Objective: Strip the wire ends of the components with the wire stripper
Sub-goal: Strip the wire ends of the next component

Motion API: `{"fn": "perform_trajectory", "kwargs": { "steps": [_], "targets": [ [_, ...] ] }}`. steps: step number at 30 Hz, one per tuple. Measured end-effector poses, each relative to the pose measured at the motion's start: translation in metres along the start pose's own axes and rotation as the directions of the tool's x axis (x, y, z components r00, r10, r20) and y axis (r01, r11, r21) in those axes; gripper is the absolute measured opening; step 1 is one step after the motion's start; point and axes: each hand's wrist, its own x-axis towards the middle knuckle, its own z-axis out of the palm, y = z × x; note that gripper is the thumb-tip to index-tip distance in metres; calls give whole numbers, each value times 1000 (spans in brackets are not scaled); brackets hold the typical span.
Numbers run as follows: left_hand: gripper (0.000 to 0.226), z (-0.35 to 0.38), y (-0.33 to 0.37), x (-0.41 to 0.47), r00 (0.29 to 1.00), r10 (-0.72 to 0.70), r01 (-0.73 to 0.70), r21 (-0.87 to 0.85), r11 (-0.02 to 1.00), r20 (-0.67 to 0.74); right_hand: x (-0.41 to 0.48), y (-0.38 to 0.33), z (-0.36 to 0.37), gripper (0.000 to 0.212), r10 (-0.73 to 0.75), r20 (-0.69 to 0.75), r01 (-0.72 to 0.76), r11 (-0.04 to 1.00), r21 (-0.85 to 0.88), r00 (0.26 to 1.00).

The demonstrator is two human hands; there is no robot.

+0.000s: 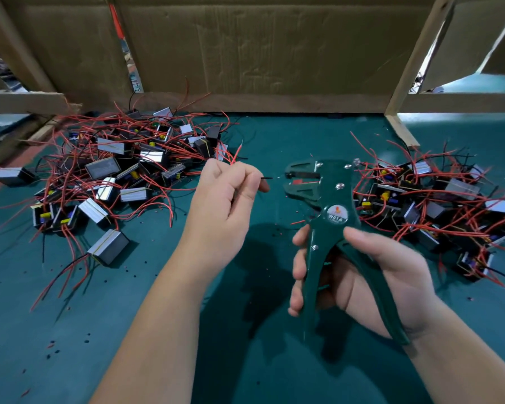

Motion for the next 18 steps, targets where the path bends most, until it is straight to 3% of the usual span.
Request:
{"fn": "perform_trajectory", "kwargs": {
  "steps": [4, 18],
  "targets": [
    [26, 2, -1, 0, 999, 46, -48, 89, 995, 22, 2, 5, 4, 55, 15, 1, -15, 999, -32, 1000],
    [25, 4, 3, -1, 997, 76, -76, 86, 993, 7, 5, 7, 6, 59, 43, -111, -54, 994, -98, 993]
  ]
}}
